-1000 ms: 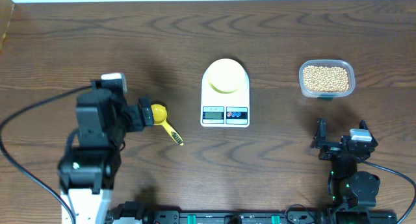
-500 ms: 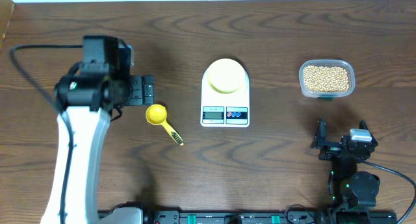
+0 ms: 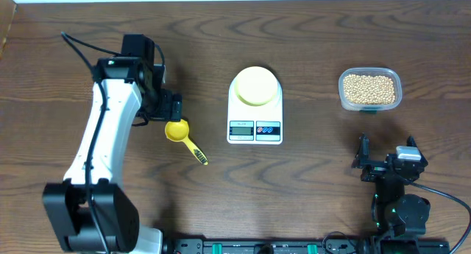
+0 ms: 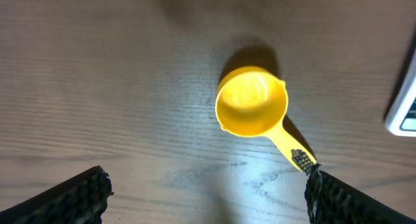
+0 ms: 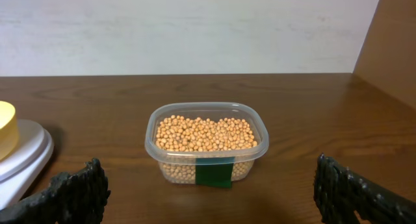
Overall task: Scoop item into bowl and weigh 50g on scale
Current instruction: 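Move the left gripper over the yellow scoop and lower it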
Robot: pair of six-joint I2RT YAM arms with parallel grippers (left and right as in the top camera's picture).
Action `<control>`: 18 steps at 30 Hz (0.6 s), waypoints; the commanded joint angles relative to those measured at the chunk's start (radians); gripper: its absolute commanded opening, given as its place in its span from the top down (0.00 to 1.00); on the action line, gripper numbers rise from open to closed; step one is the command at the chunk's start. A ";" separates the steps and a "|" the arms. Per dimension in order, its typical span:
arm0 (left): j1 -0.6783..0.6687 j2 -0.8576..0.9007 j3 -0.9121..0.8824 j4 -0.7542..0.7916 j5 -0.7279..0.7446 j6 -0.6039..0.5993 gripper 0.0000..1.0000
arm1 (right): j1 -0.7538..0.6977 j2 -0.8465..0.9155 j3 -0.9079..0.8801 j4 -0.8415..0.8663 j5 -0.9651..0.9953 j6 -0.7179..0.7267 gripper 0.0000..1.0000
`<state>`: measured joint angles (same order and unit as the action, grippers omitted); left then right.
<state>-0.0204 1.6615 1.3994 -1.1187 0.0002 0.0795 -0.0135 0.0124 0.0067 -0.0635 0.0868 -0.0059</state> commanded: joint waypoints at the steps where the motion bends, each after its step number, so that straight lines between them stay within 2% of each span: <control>1: 0.004 0.023 -0.033 0.006 -0.013 0.015 0.02 | 0.008 -0.006 -0.001 -0.003 0.011 0.016 0.01; 18: 0.004 0.024 -0.212 0.218 -0.013 0.022 0.02 | 0.008 -0.006 -0.001 -0.003 0.011 0.016 0.01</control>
<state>-0.0204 1.6817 1.2095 -0.9173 -0.0010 0.0868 -0.0135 0.0124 0.0067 -0.0635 0.0868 -0.0059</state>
